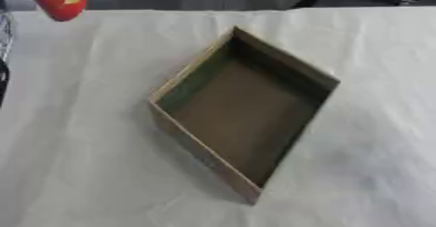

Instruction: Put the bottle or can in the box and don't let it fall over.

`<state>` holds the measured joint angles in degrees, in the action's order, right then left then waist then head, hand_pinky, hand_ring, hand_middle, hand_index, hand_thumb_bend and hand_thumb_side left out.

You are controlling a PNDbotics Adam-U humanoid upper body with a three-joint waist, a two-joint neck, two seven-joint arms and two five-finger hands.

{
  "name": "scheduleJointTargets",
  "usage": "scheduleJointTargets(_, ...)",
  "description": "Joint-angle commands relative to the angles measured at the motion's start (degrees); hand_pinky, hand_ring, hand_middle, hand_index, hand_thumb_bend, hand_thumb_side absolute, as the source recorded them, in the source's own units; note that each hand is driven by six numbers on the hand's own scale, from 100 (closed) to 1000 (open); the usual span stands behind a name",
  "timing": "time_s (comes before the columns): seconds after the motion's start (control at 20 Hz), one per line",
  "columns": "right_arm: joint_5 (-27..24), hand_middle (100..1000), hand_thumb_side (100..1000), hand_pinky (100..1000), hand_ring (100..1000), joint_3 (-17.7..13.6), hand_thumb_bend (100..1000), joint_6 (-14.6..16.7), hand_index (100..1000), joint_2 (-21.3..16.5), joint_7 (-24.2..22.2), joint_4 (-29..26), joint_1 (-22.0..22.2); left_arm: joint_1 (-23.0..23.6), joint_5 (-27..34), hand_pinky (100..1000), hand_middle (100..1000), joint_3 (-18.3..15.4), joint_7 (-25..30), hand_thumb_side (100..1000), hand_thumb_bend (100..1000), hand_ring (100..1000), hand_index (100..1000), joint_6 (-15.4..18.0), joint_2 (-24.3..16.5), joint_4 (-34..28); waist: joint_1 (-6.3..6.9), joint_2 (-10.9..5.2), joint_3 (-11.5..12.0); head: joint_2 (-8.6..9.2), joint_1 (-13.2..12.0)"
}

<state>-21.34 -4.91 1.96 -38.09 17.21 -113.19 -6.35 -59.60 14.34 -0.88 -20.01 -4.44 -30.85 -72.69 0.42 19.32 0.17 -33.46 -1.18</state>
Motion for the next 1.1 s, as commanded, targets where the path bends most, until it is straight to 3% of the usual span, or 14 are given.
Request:
scheduleJointTargets(0.05, -0.32, 928, 100, 822, 802, -0.99, 612, -0.05, 856, -1.91, 0.61, -1.40, 0.59, -1.75, 1.17, 188, 100, 2.23, 0.80, 100, 100, 100, 125, -3.32, 1.84, -5.78, 0.05, -2.28, 0.60, -1.51, 1.60)
scheduleJointTargets(0.45, -0.21, 928, 100, 824, 803, -2.30, 610, 0.01, 857, -2.07, 2.09, -1.40, 2.48, 0.45, 2.50, 192, 100, 8.48, 3.24, 100, 100, 100, 129, -7.67, 12.97, -15.66, 0.43, -4.27, 2.66, -4.25, 6.03)
scheduleJointTargets(0.75, 0.11, 928, 100, 825, 803, -2.98, 608, 0.35, 856, -2.69, 2.88, -1.40, 2.77, 2.93, 1.96, 195, 100, 14.48, 7.84, 100, 100, 100, 129, -10.22, 18.42, -21.91, 0.53, -4.72, 3.02, -4.56, 5.64)
scheduleJointTargets(1.1, -0.10, 928, 100, 825, 803, -3.17, 608, 0.44, 856, -3.45, 3.13, -1.40, 2.31, 5.65, 0.04, 192, 100, 18.11, 9.83, 100, 100, 100, 130, -11.38, 22.32, -21.89, 0.72, -4.48, 3.05, -3.70, 5.25)
